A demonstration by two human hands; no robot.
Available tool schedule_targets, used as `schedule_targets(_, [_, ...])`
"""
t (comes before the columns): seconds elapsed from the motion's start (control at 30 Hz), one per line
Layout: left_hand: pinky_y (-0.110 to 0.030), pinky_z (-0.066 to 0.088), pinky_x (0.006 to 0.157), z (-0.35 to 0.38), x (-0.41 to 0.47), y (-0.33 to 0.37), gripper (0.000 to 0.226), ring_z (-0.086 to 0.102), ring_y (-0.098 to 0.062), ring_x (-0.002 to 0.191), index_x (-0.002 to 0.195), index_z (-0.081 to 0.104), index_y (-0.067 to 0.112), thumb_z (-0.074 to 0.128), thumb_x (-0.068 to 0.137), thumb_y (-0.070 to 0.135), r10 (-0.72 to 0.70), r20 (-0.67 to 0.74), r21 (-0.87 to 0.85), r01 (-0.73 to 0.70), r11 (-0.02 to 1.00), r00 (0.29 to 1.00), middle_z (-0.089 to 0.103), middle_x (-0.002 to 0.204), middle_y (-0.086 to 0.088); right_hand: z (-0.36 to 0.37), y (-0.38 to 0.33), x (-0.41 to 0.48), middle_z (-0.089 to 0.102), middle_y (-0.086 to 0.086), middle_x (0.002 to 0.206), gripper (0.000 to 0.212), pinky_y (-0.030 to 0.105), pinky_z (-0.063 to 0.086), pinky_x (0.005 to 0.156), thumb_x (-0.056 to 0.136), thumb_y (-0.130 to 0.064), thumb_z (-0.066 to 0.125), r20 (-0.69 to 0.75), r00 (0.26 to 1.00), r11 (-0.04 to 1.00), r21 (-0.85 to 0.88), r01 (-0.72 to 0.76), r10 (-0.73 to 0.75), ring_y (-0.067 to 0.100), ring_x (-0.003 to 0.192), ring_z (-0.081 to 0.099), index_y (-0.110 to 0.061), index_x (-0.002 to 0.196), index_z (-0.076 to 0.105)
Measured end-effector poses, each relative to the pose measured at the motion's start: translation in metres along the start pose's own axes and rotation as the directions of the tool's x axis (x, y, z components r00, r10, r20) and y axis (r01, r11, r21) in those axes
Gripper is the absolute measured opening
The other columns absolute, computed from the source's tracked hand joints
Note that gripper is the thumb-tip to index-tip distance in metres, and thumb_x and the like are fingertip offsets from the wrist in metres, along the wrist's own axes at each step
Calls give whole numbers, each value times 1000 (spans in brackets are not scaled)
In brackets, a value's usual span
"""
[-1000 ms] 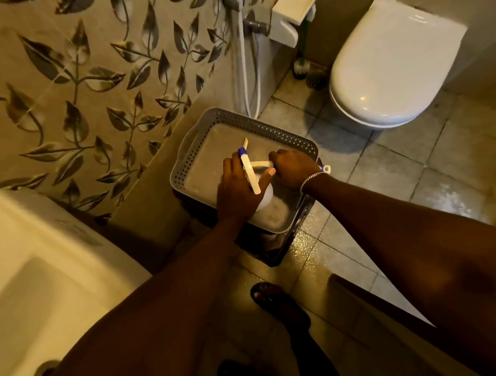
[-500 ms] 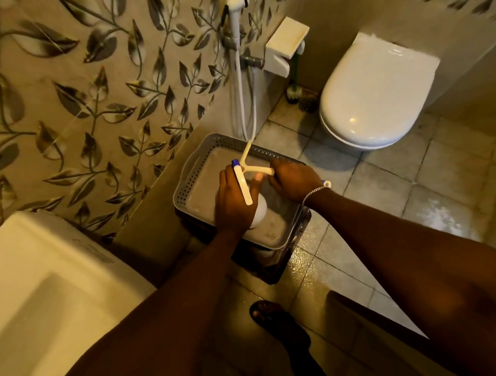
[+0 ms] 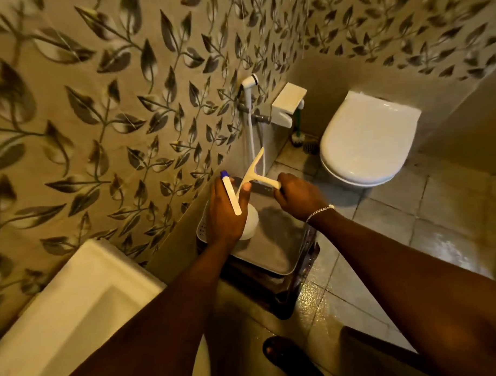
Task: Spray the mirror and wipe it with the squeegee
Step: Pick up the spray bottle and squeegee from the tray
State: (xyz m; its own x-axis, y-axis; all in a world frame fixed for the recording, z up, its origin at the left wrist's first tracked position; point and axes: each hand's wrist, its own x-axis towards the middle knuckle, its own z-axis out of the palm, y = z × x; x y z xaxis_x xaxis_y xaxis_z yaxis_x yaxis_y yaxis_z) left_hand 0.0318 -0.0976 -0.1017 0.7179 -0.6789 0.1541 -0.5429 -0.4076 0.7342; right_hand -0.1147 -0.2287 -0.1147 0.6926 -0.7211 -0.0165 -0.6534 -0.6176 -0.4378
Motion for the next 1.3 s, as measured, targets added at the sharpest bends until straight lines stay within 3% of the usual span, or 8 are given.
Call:
schedule_targets(0.13, [-30,43,80,-31,9,29,60,64,-30,105,126,53,9,54,94,60,55,-51,35,-53,998,997,64,117,-13,-32,-17,-1,70,11,94,26,27,33,57,101,-40,53,-75,997,999,44,-4,7,31,74,65,-15,105,58])
schedule_targets(0.23, [-32,49,81,-57,15,52,71,64,-27,104,124,53,12,42,91,74,94,-91,33,-91,995,991,64,116,-10,-56,-31,-2,70,9,91,26,26,36,57,101,-42,53,-130,991,999,51,-7,13,30,74,66,-17,104,59])
schedule_targets(0.33, [-38,56,82,-84,21,78,79,63,-25,103,122,50,18,30,85,85,110,-125,24,-108,994,986,62,117,-8,-81,-46,-3,70,13,87,22,24,26,52,102,-37,56,-187,982,993,118,-3,26,35,74,66,-15,98,60])
schedule_targets(0.5, [-37,55,80,-131,29,123,59,58,-23,104,121,52,16,43,94,68,163,-185,137,-139,981,969,53,120,-7,-127,-79,-6,67,9,88,16,19,23,50,103,-35,57,-251,967,980,198,16,35,24,68,58,-24,92,51])
schedule_targets(0.67, [-39,56,76,-185,33,163,58,60,-21,93,112,54,13,43,94,67,203,-241,54,-196,979,949,55,110,-7,-176,-122,-7,59,3,84,20,26,32,53,102,-35,58,-332,942,967,250,45,42,23,70,59,-23,89,49])
schedule_targets(0.87, [-36,53,74,-254,38,203,43,60,-20,89,114,57,12,53,98,51,291,-313,10,-303,953,904,59,103,-6,-233,-182,-5,55,-2,77,21,21,26,53,101,-32,61,-459,888,911,362,198,-11,15,67,51,-23,86,50])
schedule_targets(1.07, [-20,40,69,-335,41,234,38,57,-15,81,104,58,12,55,98,49,340,-421,20,-366,930,841,58,94,-3,-285,-256,-8,46,-16,67,18,11,27,52,100,-36,63,-579,812,851,386,357,-78,-4,58,46,-24,90,54])
schedule_targets(1.3, [-35,55,74,-446,36,264,27,64,-17,83,98,61,14,59,99,41,353,-560,14,-417,909,749,64,89,-3,-348,-365,-27,47,-11,62,22,12,29,48,102,-39,60,-708,677,742,342,577,-200,2,52,47,-22,90,52])
